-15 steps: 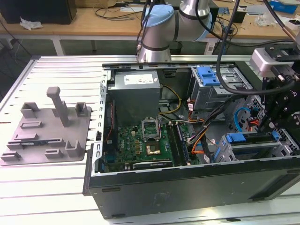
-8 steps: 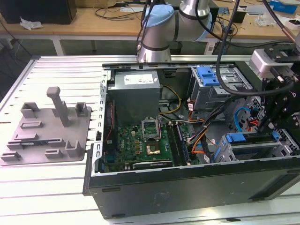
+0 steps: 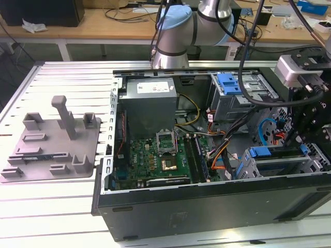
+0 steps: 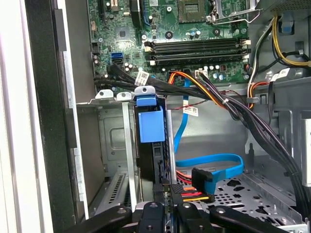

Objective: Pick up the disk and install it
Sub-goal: 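Insert the first disk wire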

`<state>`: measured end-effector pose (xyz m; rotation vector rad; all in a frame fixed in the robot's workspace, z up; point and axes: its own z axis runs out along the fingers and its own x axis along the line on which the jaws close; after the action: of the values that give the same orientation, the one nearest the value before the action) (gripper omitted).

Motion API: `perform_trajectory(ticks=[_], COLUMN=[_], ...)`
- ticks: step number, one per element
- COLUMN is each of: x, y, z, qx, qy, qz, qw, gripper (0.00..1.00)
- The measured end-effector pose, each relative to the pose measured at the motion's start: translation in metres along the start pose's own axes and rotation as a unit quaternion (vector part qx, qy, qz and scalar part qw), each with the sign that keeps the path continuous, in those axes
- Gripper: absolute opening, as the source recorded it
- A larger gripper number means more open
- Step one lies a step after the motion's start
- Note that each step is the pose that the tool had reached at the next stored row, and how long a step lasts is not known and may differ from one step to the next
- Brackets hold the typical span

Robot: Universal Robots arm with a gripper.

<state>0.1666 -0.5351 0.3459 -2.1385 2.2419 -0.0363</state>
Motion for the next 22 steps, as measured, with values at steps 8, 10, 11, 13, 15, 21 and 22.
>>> perform_trajectory(ticks=[8, 10, 11, 13, 15, 21, 22], x=[0.0001, 0.0001, 0.0001, 0.0001, 0.0001, 0.0003, 0.0008], y=[0.0001, 0.0001, 0.0001, 0.0, -0.0001, -0.0001, -0.0001], z=[0.0028, 0.0031, 0.0033, 0.0037, 0.0039, 0.0044, 0.0044], qx=[0.0, 0.0, 0.0, 0.0, 0.0, 0.0, 0.0], qy=[0.0, 0.0001, 0.0001, 0.0, 0.0001, -0.0001, -0.0001], qz=[0.0, 0.0, 0.0, 0.0, 0.0, -0.001, -0.001], qw=[1.0, 1.0, 1.0, 1.0, 1.0, 1.0, 1.0], gripper=[0.16, 0.16, 0.16, 0.16, 0.16, 0.16, 0.16])
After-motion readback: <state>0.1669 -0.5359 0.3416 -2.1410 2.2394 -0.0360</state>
